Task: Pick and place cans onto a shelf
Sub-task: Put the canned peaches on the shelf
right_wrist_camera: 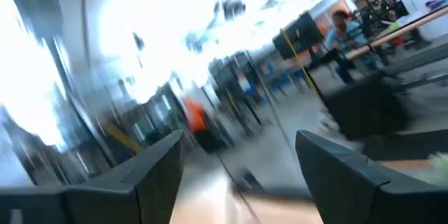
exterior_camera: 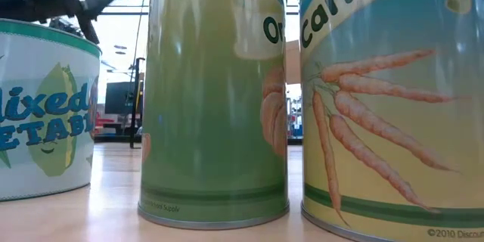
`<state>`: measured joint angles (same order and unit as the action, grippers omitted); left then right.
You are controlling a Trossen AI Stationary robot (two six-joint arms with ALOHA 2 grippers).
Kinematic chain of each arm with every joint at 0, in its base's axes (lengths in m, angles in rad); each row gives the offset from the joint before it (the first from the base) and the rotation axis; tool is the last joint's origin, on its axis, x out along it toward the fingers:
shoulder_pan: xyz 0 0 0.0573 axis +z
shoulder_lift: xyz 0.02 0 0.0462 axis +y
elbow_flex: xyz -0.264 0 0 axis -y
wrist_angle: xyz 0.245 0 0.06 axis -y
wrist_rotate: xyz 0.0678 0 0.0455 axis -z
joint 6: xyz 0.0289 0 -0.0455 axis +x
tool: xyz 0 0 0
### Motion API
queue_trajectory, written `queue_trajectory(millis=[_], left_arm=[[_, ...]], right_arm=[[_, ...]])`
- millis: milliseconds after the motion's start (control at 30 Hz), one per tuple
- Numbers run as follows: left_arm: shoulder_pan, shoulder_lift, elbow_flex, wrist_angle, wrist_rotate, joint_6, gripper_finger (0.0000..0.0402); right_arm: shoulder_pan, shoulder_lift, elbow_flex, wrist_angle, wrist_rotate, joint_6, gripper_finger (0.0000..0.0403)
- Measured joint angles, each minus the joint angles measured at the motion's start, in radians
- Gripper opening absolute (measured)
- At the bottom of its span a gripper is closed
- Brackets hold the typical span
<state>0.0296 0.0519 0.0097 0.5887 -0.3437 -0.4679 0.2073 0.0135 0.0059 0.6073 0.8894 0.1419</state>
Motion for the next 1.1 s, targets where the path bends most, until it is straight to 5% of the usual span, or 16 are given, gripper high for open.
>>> queue_trajectory(millis=[267,667,833,1100], left_arm=[[0.0,-0.001,0.0,0.215,-0.01,-0.071,0.0091],[0.0,0.0,0.0,0.199,-0.019,-0.337,0.0091],[0.0,0.0,0.0,0.192,-0.013,-0.307,0.0099],[0.0,0.0,0.03,0.053,0.01,-0.305,0.0171]], right_arm=[[-0.001,0.0,0.0,0.138,0.0,0.206,0.0279],[-0.001,0.0,0.0,0.144,-0.033,0.371,0.0279],[0.0,0.0,0.001,0.137,-0.088,0.438,0.0279],[0.015,0.067,0.209,-0.159,-0.153,0.408,0.0279]])
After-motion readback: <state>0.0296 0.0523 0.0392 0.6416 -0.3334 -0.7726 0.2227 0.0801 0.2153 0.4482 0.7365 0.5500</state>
